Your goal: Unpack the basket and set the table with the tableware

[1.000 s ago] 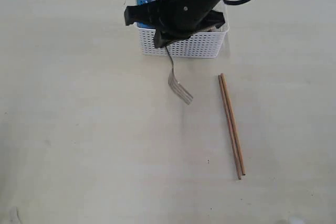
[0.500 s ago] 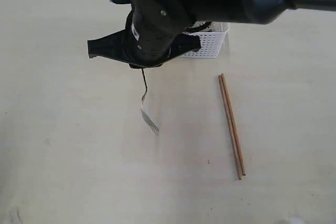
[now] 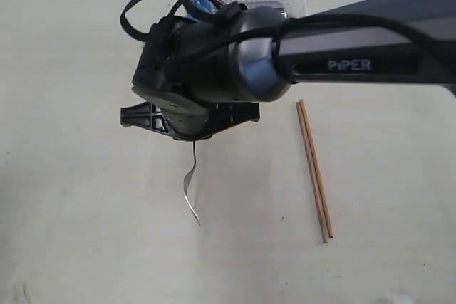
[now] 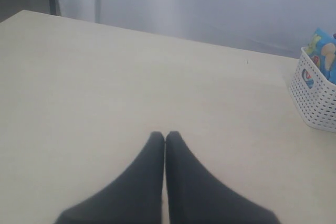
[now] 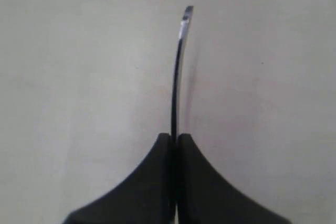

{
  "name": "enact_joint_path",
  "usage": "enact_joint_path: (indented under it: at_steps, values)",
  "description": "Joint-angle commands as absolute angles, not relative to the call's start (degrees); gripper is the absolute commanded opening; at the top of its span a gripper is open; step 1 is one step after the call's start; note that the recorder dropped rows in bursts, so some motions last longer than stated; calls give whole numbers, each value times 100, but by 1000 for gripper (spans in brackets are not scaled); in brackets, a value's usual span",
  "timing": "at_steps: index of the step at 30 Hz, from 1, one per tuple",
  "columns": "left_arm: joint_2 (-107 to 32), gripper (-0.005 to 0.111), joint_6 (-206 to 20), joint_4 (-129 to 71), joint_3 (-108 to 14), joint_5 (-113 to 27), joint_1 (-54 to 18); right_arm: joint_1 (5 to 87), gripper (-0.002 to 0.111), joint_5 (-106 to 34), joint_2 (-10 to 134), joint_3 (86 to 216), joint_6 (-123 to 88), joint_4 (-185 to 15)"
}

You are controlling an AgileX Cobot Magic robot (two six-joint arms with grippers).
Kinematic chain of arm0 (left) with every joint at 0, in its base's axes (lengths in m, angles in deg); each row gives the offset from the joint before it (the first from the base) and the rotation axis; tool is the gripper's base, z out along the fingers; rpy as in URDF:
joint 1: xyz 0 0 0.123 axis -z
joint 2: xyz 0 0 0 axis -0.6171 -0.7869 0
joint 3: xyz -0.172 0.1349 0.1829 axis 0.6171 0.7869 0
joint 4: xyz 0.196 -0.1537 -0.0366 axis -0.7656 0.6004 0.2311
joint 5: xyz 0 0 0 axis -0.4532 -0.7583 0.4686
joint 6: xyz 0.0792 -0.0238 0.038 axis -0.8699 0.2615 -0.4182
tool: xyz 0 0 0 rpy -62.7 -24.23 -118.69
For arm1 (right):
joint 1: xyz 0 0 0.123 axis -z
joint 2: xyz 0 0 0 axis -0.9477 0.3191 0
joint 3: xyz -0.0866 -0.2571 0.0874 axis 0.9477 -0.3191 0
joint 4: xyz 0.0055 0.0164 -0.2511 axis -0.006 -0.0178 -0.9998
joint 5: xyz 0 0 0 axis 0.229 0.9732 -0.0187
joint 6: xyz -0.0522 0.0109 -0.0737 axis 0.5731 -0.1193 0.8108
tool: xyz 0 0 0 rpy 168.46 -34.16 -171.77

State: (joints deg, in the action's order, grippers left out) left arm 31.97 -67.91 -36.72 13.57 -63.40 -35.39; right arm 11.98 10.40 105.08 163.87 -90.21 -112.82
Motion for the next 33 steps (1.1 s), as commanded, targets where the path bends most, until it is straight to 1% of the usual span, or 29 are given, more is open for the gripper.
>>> enact_joint_path:
  at_steps: [1,6,10,14,17,20,25,33]
  values:
    - [3214,0,-6796,-3607,1379,-6335,-3555,1187,0,1452,10633,16524,-9169,-11390]
    - [3214,0,-6796,-3607,1379,-6335,-3555,1187,0,2216,10727,16895,-9001,-11525]
    - [3214,0,-6796,-3607,1379,-6335,-3555,1049,0,2436,10855,17333,-8798,-11550]
    - [3214,0,-6796,-3607,1379,-6335,-3555,846,0,2821,11177,18021,-8508,-11605]
    - [3214,0,-6796,-3607,1379,-6335,-3555,783,0,3425,11579,18670,-8204,-11605]
    - [3214,0,-6796,-3607,1379,-6335,-3555,674,0,3425,11963,19332,-7935,-11637]
    - [3214,0,-6796,-3607,1379,-6335,-3555,599,0,3425,12424,19934,-7852,-11484]
    - [3214,0,-6796,-3607,1379,-6335,-3555,599,0,3425,12699,20050,-7852,-11455]
